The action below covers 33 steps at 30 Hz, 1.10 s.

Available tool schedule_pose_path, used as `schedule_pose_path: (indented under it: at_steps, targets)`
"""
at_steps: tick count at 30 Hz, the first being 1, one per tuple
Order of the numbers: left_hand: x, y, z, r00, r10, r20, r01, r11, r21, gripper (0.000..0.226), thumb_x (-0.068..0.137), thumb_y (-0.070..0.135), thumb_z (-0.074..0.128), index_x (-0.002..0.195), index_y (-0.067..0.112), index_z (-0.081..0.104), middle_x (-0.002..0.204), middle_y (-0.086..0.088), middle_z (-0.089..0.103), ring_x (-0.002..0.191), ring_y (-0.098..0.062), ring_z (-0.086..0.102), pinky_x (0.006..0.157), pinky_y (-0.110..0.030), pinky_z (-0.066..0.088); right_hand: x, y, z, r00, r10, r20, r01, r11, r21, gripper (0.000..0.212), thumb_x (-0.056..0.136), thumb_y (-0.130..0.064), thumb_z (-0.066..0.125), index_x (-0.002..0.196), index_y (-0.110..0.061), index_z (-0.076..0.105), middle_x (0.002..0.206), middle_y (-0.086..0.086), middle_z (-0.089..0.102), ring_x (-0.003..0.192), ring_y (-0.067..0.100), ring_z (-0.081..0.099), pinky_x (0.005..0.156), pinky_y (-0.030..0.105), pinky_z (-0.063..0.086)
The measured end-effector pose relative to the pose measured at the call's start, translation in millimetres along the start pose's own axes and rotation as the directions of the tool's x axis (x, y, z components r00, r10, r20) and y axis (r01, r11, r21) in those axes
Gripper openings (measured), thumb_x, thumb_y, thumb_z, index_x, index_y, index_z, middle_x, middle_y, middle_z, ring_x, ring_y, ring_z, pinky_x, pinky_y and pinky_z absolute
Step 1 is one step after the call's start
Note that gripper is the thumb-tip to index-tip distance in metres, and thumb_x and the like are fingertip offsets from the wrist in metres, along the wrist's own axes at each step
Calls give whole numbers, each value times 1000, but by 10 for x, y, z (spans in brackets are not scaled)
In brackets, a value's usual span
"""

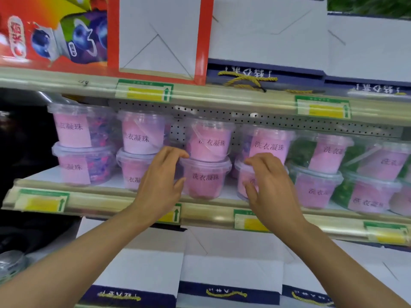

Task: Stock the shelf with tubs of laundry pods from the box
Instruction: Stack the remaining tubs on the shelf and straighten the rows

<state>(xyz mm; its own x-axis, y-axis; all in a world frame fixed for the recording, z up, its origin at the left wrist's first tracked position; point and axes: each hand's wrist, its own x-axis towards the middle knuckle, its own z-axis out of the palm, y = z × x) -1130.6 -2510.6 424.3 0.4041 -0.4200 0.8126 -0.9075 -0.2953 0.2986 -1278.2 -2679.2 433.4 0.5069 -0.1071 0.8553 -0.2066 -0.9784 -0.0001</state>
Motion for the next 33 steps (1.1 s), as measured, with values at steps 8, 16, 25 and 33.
schedule_pose_path:
  at_steps: [8,16,25,33]
  targets:
    - [-52,-265,-165,991,90,-94,-74,984,160,40,67,-1,70,102,12,58,102,-4,57,94,-20,42,73,-29,35,193,-209,300,998,-36,43,37,999,-22,45,54,5,79,96,-2,65,98,14,62,88,36,58,73,39,50]
    - [-56,-492,-520,989,-3,-145,43,961,272,47,60,-6,74,101,10,58,104,-10,54,96,-29,44,75,-41,39,190,-294,323,1000,-12,27,13,1000,-10,40,61,-1,79,98,-2,63,100,15,59,89,36,57,74,40,50]
    - [-297,-701,-822,977,-208,-36,209,930,302,51,70,4,73,116,11,53,116,-8,54,103,-29,54,79,-38,45,97,-667,344,997,-80,-10,80,979,189,42,61,2,74,100,-5,61,104,12,56,93,31,54,72,35,50]
    - [-145,-822,-998,982,-190,10,183,958,221,48,74,8,71,117,13,51,119,-5,53,102,-24,57,83,-35,46,377,-1067,591,988,-145,-47,149,985,90,37,51,-3,83,85,-3,69,94,12,65,89,34,62,78,37,51]
